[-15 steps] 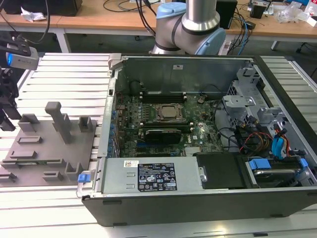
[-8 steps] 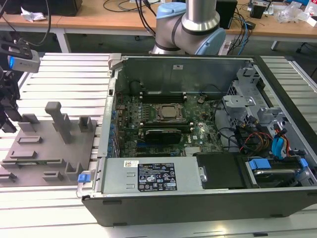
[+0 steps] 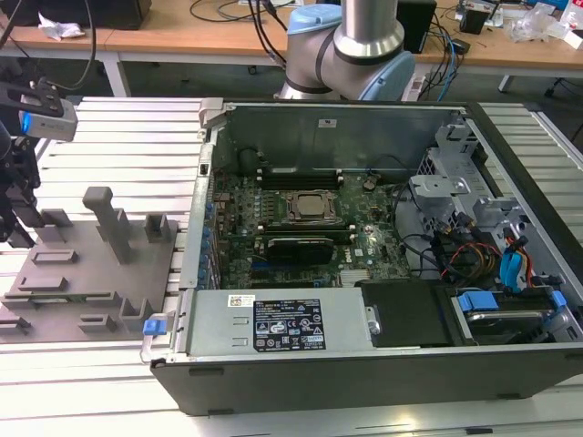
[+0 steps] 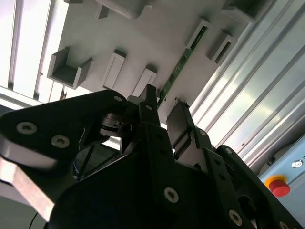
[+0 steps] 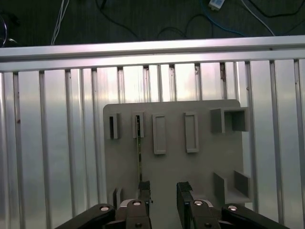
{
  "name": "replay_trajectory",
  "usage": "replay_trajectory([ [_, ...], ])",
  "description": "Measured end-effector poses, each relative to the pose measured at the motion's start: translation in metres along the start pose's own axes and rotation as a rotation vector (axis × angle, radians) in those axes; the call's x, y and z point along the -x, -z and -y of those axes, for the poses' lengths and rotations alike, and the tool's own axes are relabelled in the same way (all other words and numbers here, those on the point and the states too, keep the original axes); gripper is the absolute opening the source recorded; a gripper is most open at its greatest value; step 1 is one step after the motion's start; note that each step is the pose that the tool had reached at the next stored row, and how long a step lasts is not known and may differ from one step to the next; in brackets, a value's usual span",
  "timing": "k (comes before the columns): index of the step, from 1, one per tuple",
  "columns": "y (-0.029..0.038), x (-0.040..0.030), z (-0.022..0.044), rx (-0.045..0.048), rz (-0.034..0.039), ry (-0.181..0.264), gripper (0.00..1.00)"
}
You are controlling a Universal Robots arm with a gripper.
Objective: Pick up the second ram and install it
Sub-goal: 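Pick up the second ram and move it above second insertion slot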
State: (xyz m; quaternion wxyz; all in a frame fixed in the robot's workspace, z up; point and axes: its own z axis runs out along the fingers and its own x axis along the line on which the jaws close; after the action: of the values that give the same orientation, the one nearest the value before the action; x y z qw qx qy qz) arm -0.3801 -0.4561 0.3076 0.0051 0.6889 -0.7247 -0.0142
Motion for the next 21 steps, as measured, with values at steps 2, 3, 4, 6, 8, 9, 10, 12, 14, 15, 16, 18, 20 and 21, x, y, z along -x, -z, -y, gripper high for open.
replay_trajectory([
  [2,-0.0034,-0.0006,0.0002,0.0000,0.0000,0.000,0.36],
  [3,-0.0043,-0.0011,0.0002,0.0001,-0.0001,0.000,0.36],
  [4,-0.0056,-0.0019,0.0003,0.0001,-0.0001,0.000,0.36],
  [6,-0.0083,-0.0042,0.0005,-0.0001,0.0000,0.000,0.36],
  [8,-0.0107,-0.0059,0.0006,0.0000,0.0000,0.000,0.36],
  [9,-0.0115,-0.0064,0.0006,0.0001,-0.0001,0.000,0.36],
  [10,-0.0130,-0.0069,0.0007,0.0000,-0.0001,0.000,0.36],
  [12,-0.0156,-0.0074,0.0008,0.0000,0.0000,0.000,0.36],
  [14,-0.0196,-0.0077,0.0009,0.0000,0.0000,0.001,0.36],
  [15,-0.0207,-0.0078,0.0010,0.0000,0.0001,0.001,0.36],
  [16,-0.0218,-0.0078,0.0010,0.0000,0.0000,0.001,0.36],
  [18,-0.0246,-0.0080,0.0011,0.0001,-0.0001,0.001,0.36],
  [20,-0.0288,-0.0083,0.0012,0.0000,0.0000,0.001,0.36],
  [21,-0.0301,-0.0084,0.0013,0.0000,0.0000,0.001,0.36],
])
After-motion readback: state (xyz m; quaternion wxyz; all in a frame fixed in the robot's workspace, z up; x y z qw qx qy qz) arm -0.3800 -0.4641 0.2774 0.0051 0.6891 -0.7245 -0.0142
